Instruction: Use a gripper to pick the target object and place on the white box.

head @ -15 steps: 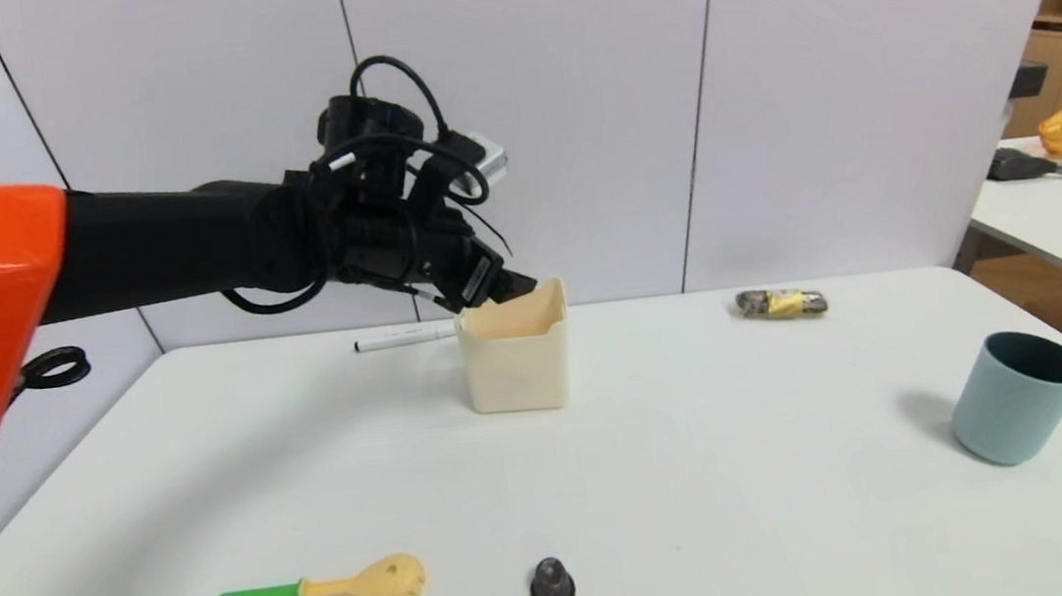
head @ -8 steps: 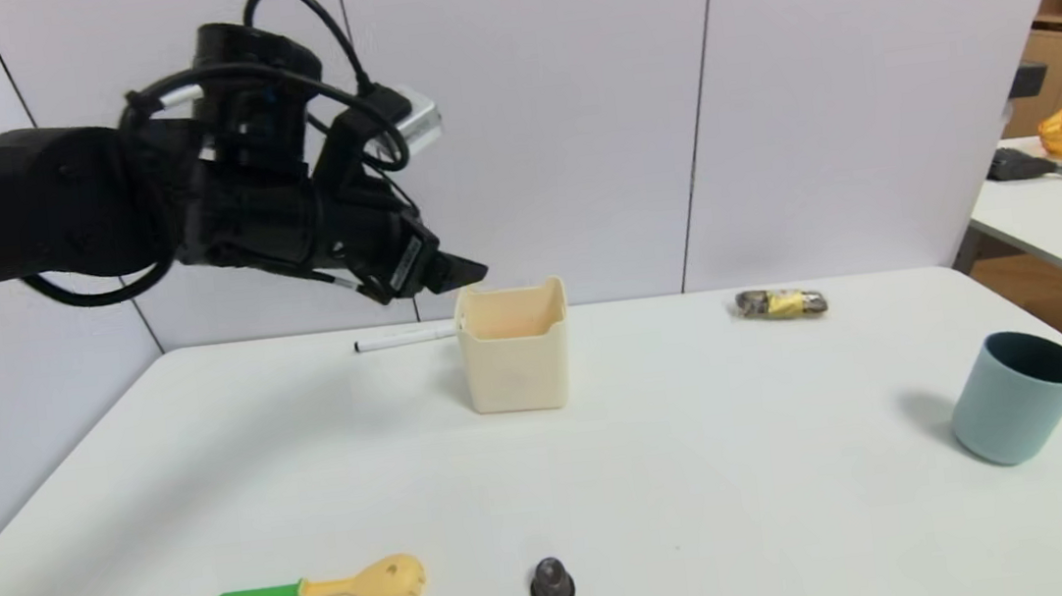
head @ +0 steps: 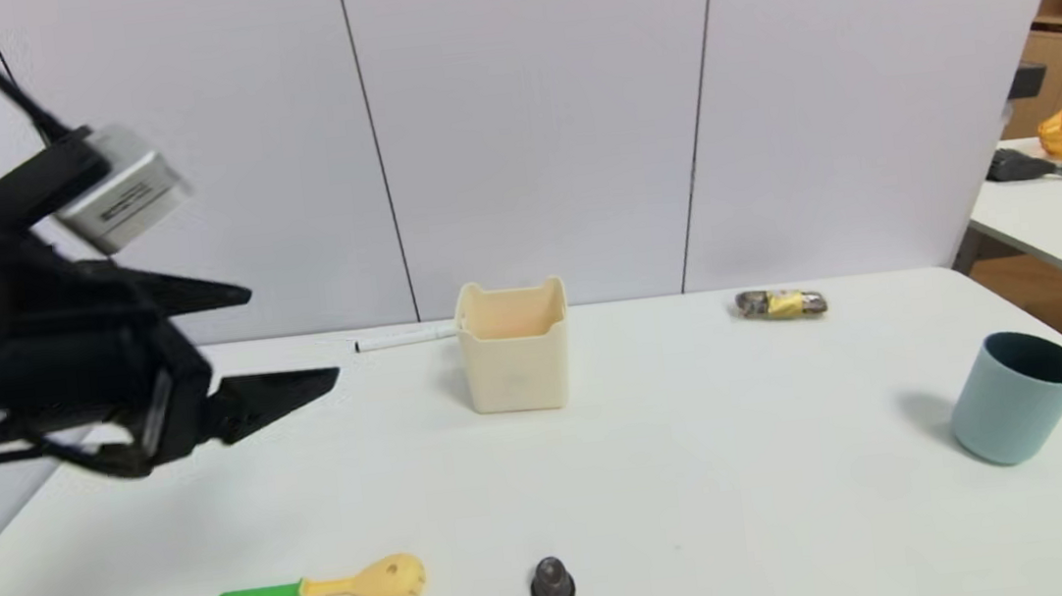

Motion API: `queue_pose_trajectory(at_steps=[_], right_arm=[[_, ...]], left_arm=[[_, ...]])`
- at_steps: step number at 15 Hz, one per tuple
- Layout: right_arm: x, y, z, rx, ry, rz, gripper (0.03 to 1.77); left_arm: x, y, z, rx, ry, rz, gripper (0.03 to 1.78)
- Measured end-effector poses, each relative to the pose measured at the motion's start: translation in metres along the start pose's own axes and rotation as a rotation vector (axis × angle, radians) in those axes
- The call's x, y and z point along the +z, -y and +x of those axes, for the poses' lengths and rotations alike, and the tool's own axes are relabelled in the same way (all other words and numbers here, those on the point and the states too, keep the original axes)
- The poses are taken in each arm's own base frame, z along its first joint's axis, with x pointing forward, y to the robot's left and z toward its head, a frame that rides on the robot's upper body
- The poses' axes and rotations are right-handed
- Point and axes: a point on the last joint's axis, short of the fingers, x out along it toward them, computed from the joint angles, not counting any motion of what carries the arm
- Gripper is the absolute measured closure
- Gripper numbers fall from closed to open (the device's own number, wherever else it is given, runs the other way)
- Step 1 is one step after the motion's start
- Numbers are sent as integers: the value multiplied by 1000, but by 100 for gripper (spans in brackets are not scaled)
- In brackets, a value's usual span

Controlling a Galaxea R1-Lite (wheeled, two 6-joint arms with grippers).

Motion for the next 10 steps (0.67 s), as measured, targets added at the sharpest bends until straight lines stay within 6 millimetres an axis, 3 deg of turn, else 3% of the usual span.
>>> queue_pose_trajectory(at_steps=[4,10], right_arm=[[0,0,0,0,0,0,10],[0,0,0,1,0,0,10]], left_arm=[[-52,27,-56,66,75,-44,12],[-115,59,-107,323,252,-50,12]])
